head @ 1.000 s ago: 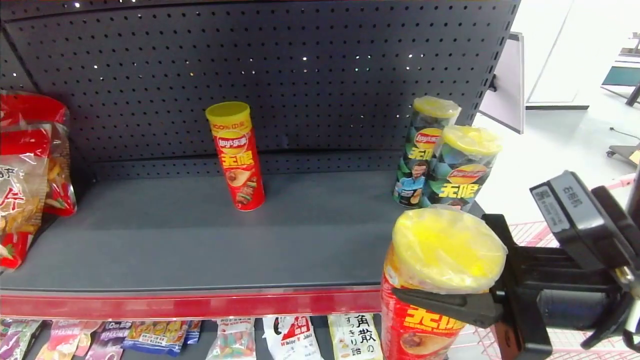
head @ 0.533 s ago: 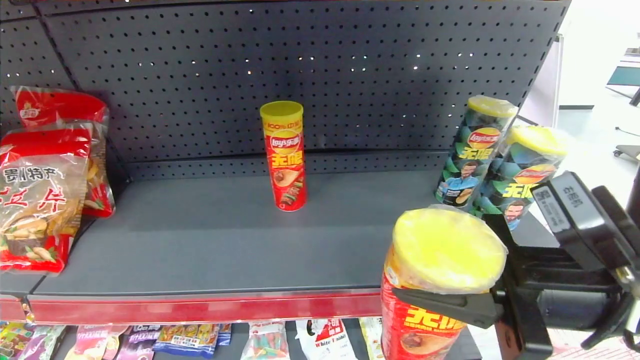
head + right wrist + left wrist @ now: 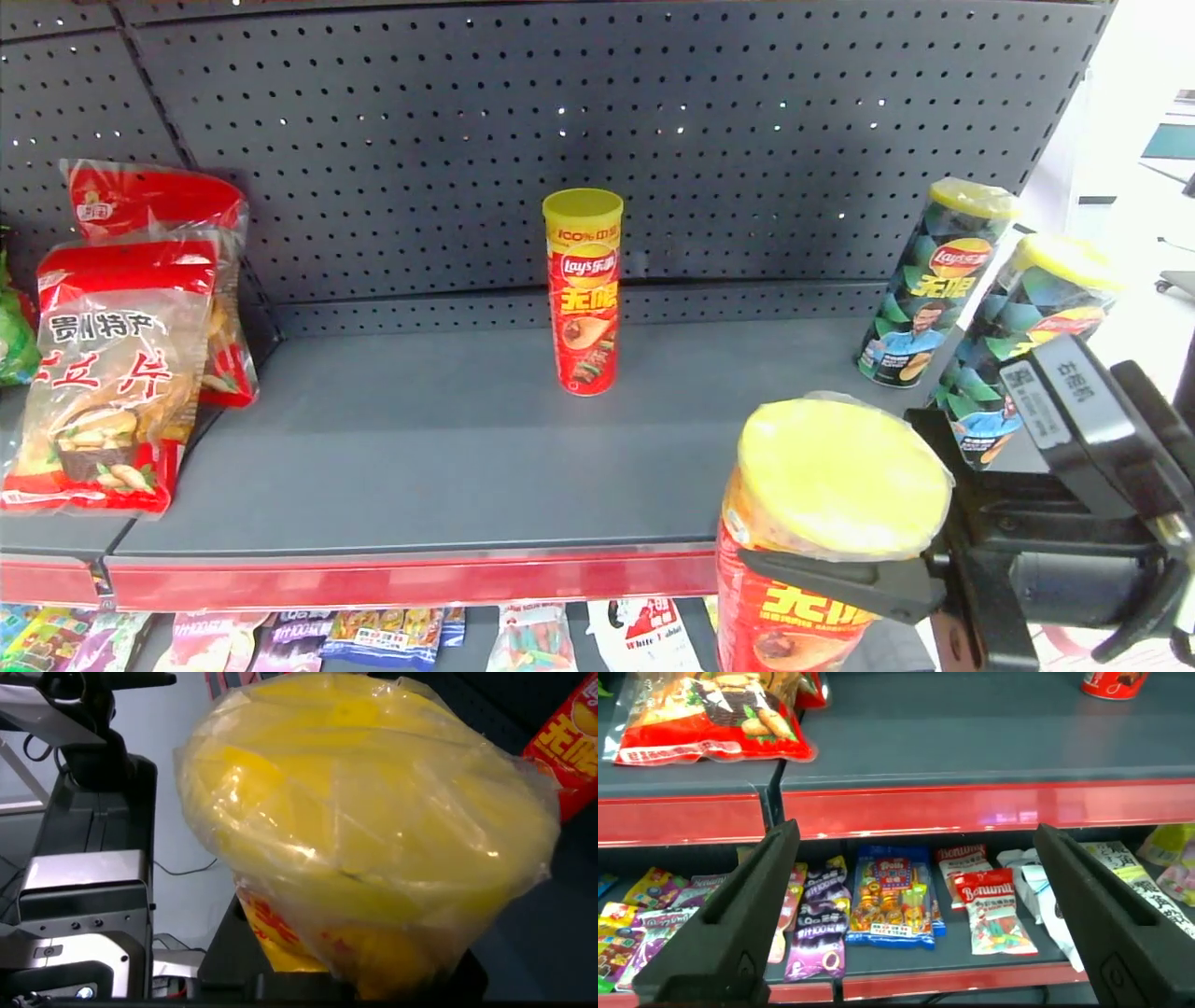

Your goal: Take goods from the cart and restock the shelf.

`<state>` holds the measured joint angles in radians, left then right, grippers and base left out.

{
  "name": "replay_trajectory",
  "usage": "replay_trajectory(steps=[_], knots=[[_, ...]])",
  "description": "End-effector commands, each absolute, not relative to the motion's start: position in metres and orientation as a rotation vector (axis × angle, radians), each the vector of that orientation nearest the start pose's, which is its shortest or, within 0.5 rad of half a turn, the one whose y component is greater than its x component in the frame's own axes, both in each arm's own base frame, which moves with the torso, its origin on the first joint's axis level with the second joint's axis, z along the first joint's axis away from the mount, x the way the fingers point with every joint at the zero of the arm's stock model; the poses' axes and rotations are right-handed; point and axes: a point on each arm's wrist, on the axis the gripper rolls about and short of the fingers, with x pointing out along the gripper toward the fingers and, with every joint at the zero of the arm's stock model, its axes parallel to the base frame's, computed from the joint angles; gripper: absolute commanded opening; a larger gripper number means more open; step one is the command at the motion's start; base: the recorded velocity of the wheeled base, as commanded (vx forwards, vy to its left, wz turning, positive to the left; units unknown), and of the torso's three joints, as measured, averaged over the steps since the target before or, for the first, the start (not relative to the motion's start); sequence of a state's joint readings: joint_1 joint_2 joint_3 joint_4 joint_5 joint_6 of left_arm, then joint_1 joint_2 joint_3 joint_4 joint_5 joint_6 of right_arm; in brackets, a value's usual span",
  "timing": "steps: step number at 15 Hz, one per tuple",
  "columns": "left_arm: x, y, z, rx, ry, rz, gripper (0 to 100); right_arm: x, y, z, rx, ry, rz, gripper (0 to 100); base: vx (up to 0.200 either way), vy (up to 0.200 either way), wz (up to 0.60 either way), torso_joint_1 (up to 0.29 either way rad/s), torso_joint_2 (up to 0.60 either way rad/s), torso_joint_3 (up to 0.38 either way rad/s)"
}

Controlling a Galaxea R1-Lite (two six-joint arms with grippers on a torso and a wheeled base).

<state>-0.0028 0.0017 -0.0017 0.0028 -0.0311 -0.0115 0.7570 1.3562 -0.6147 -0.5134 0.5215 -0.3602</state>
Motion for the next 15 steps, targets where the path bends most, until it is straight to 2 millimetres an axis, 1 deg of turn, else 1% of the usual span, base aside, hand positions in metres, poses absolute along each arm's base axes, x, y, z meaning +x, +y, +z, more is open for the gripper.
replay_trajectory(steps=[1, 7, 13, 15], knots=[[-0.0227, -0.0006, 0.0757, -0.012, 0.005, -0.034, 100, 0.1449, 0.1521, 0.2078, -0.337, 0.010, 1.302, 0, 0.000, 0.000, 0.00, 0.000, 0.00, 0.000], [-0.0227, -0.0006, 0.0757, -0.012, 0.005, -0.034, 100, 0.1450, 0.1517, 0.2087, -0.336, 0.002, 1.299, 0, 0.000, 0.000, 0.00, 0.000, 0.00, 0.000], [-0.0227, -0.0006, 0.0757, -0.012, 0.005, -0.034, 100, 0.1416, 0.1486, 0.2033, -0.338, 0.020, 1.302, 0, 0.200, 0.000, 0.00, 0.002, 0.00, 0.000], [-0.0227, -0.0006, 0.0757, -0.012, 0.005, -0.034, 100, 0.1410, 0.1480, 0.2031, -0.338, 0.020, 1.302, 0, 0.000, 0.000, 0.00, 0.000, 0.00, 0.000]])
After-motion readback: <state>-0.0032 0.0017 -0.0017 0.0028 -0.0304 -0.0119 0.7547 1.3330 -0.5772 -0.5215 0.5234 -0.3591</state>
